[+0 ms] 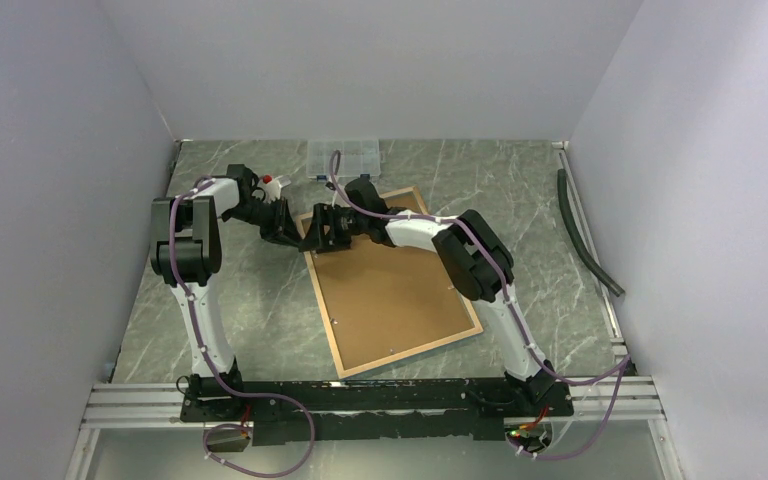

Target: Put the photo into the frame

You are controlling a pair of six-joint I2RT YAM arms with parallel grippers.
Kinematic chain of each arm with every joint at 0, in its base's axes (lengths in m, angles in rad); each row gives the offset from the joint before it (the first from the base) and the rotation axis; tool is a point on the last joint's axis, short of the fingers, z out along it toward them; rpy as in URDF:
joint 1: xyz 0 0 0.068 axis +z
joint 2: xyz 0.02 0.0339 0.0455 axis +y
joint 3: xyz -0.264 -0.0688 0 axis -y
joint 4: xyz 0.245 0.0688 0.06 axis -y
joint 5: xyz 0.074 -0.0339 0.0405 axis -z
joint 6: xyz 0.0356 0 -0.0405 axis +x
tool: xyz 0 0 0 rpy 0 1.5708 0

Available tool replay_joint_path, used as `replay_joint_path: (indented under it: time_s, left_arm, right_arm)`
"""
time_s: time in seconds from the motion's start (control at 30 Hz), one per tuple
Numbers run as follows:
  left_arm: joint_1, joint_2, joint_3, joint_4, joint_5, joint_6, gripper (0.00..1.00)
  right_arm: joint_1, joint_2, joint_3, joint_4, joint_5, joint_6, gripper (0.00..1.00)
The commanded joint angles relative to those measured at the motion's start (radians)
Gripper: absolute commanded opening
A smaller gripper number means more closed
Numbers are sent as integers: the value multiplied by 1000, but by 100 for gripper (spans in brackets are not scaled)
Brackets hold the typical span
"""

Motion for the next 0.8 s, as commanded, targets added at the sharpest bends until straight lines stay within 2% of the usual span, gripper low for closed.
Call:
replay_joint_path:
  time_s: [0.0, 0.77]
  left_arm:
    - [-21, 27, -7, 32, -65, 18, 15]
    - [-22, 19, -22, 38, -72, 29, 11]
  right_arm:
    - [14, 2, -21, 8, -20, 12, 72]
    - [25, 56, 43, -30, -101, -12, 69]
